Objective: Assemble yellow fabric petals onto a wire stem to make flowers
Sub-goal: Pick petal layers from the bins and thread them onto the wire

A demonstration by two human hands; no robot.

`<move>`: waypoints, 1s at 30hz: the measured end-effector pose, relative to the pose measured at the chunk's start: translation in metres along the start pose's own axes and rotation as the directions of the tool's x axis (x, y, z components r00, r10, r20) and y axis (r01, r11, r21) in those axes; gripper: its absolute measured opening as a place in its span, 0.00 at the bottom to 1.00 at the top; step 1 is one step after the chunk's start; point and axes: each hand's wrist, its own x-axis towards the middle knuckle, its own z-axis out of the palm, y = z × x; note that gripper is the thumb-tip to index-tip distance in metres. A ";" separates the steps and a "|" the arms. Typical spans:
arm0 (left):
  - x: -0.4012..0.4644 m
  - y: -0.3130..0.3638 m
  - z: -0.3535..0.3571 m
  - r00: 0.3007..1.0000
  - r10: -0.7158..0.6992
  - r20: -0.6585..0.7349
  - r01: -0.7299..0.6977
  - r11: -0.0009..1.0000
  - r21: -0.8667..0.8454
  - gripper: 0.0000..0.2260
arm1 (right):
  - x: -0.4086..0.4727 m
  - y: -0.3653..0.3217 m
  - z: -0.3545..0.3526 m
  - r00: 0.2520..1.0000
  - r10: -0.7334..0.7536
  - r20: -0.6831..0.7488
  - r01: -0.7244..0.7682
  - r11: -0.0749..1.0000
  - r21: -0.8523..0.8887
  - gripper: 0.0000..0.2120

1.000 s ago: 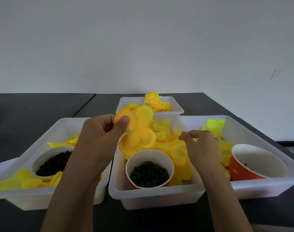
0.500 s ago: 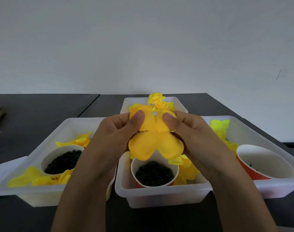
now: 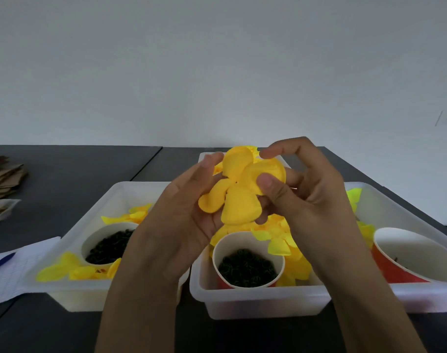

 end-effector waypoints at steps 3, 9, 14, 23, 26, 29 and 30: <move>0.002 -0.002 0.007 1.000 -0.029 0.011 0.031 0.979 -0.199 0.19 | 0.001 0.002 0.005 0.998 -0.022 -0.052 0.022 1.000 -0.002 0.10; 0.006 -0.006 0.008 0.968 0.118 -0.219 -0.107 0.992 0.061 0.29 | 0.001 0.009 0.003 0.998 -0.010 -0.068 0.000 0.989 -0.147 0.10; 0.004 -0.007 0.007 0.958 0.197 -0.206 -0.154 0.966 0.208 0.25 | 0.001 0.011 0.003 0.994 -0.049 -0.102 0.033 0.987 -0.159 0.07; -0.001 -0.008 0.017 0.976 0.204 -0.076 -0.155 0.898 0.413 0.22 | 0.003 0.017 -0.007 0.953 -0.130 -0.272 -0.024 0.868 -0.496 0.07; -0.002 -0.008 0.020 0.985 0.165 -0.047 -0.130 0.897 0.423 0.20 | 0.003 0.020 -0.008 0.943 -0.149 -0.298 -0.020 0.867 -0.497 0.08; -0.003 -0.007 0.024 0.993 0.111 -0.027 -0.088 0.893 0.441 0.24 | 0.001 0.020 -0.010 0.927 -0.192 -0.321 0.000 0.859 -0.512 0.12; -0.004 -0.007 0.024 0.994 0.102 -0.025 -0.080 0.887 0.455 0.25 | 0.001 0.020 -0.010 0.924 -0.207 -0.323 0.004 0.848 -0.531 0.11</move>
